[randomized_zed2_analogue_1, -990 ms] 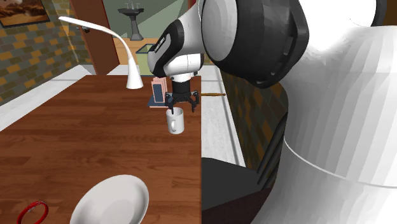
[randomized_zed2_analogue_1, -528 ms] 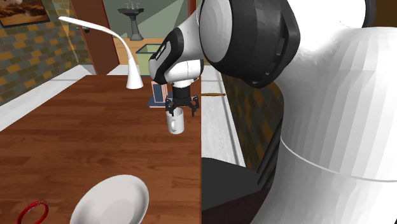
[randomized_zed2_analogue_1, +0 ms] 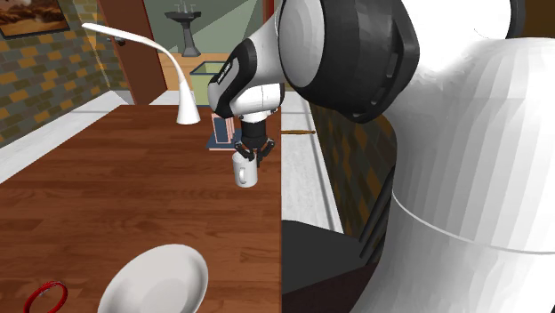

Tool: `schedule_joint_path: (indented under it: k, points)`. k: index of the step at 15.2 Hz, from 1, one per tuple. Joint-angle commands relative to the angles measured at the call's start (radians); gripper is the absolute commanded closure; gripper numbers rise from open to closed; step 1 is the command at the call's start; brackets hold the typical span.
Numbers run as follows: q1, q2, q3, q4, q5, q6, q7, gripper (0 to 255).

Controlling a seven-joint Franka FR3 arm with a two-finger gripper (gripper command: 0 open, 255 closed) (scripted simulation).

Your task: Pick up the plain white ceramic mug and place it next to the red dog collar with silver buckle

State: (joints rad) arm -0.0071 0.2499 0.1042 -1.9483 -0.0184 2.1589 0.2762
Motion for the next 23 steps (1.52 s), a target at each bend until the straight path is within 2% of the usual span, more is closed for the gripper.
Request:
schedule_joint_path:
  k: [1, 6, 23]
  points:
    - [0.000, 0.000, 0.000, 0.000, 0.000, 0.000, 0.000, 255]
    - [0.000, 0.000, 0.000, 0.000, 0.000, 0.000, 0.000, 255]
    - [-0.002, -0.085, 0.003, 0.122, 0.011, -0.207, -0.006, 255]
